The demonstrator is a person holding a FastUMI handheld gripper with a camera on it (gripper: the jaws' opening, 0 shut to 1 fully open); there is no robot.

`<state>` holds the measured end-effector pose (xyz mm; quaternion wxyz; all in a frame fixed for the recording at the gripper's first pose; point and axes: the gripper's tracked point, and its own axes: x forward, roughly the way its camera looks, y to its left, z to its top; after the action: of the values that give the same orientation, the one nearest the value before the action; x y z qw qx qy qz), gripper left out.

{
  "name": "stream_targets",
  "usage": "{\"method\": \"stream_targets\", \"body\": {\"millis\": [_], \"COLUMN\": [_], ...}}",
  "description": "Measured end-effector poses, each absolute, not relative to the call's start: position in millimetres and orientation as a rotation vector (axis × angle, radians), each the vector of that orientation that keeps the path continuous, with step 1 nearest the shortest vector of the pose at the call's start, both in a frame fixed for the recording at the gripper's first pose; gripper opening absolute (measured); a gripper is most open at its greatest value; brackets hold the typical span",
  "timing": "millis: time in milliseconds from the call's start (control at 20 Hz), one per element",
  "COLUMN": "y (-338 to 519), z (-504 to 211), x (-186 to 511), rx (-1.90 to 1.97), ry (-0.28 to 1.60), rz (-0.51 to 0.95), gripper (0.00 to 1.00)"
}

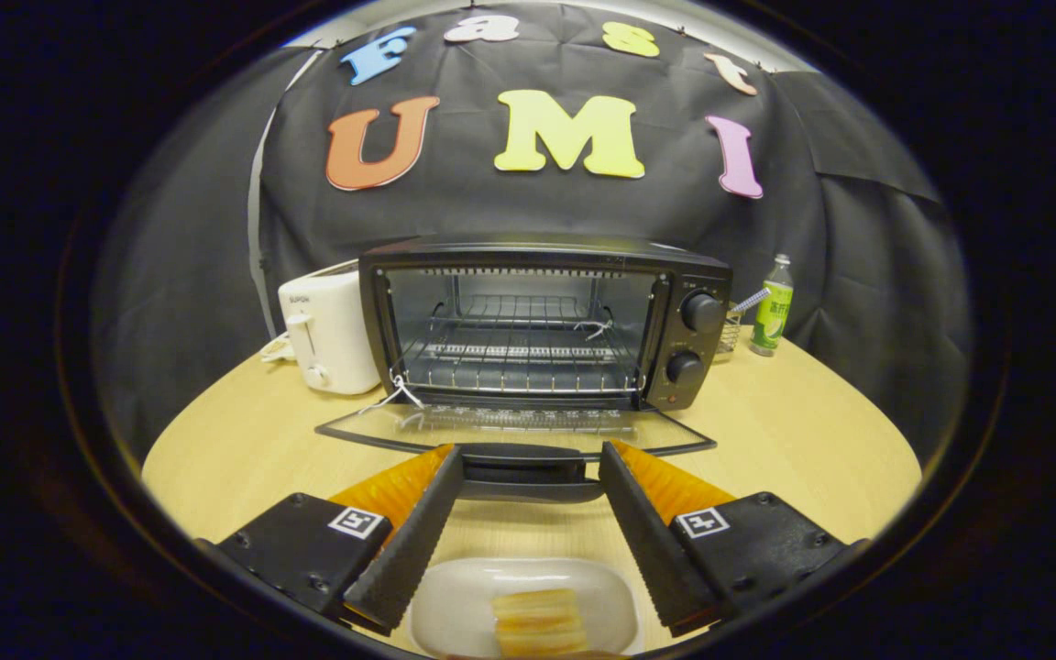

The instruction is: Open the toaster oven, put the food inside, and close the toaster oven door.

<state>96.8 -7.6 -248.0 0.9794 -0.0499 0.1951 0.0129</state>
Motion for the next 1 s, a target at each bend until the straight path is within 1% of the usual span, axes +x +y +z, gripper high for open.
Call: {"method": "stream_targets", "body": {"millis": [150, 250, 300, 350, 400, 550, 750, 1000], "y": [-9.1, -14.7, -12.9, -13.0, -13.1, -14.4, -15.3, -25.4], "z": [-260.8, -291.8, -285.3, -307.9, -298.3, -291.7, -273.4, -271.1], "x": [95.1, 92.7, 89.4, 110.4, 98.6, 90.4, 75.7, 25.6], "rx": [-0.082, -0.049, -0.044, -0.056, -0.063, -0.070, -0.049, -0.011], "ry": [0.457, 0.555, 0.538, 0.542, 0.531, 0.542, 0.512, 0.525], "rz": [0.020, 0.011, 0.012, 0.015, 0.018, 0.022, 0.033, 0.048], "gripper": [1.00, 1.00, 1.00, 1.00, 1.00, 1.00, 0.99, 0.98]}}
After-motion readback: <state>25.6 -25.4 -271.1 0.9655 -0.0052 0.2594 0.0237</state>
